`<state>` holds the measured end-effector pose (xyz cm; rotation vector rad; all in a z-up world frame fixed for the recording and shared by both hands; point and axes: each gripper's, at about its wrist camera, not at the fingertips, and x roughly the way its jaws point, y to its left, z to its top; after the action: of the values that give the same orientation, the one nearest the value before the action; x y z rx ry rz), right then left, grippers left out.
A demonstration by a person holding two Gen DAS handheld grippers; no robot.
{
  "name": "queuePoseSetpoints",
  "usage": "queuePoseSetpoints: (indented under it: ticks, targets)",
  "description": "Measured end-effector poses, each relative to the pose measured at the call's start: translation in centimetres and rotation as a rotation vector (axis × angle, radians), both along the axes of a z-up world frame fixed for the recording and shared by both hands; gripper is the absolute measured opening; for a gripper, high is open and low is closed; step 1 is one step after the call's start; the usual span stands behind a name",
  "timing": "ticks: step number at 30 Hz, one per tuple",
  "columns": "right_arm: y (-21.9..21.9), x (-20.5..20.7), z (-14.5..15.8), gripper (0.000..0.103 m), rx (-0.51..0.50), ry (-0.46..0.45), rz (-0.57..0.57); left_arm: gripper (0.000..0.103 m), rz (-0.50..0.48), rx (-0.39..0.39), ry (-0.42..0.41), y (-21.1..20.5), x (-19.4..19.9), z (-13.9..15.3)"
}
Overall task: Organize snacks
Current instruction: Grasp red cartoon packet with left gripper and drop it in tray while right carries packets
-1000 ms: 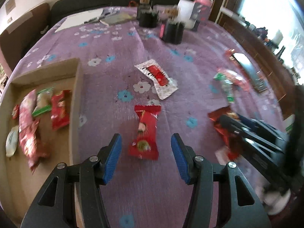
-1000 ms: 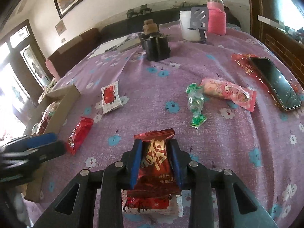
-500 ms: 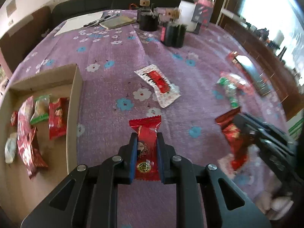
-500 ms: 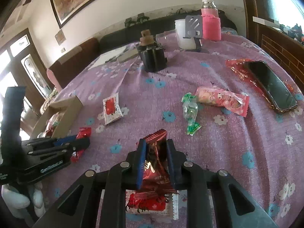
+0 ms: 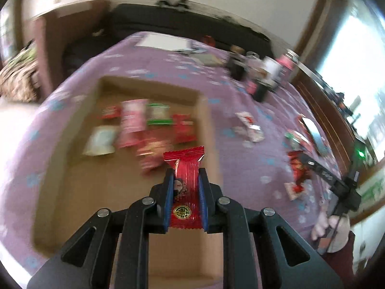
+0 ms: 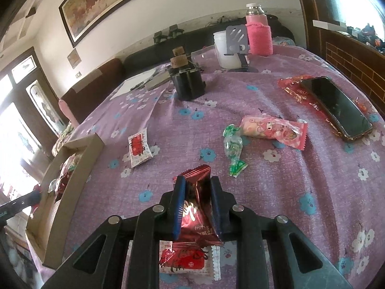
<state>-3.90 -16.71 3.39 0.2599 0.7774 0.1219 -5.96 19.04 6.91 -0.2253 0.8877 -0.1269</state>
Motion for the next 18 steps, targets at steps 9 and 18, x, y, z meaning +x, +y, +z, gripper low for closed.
queuePoseSetpoints:
  ticks: [9, 18]
  targets:
    - [5.1, -1.0, 3.6, 0.003, 0.088, -0.015, 0.110, 0.016, 0.126, -0.017, 0.052, 7.0, -0.3, -2.7]
    - [11.5, 1.3, 4.8, 0.021, -0.078, -0.023, 0.180, 0.016, 0.108, -0.044, 0.075, 8.4, 0.0, -4.0]
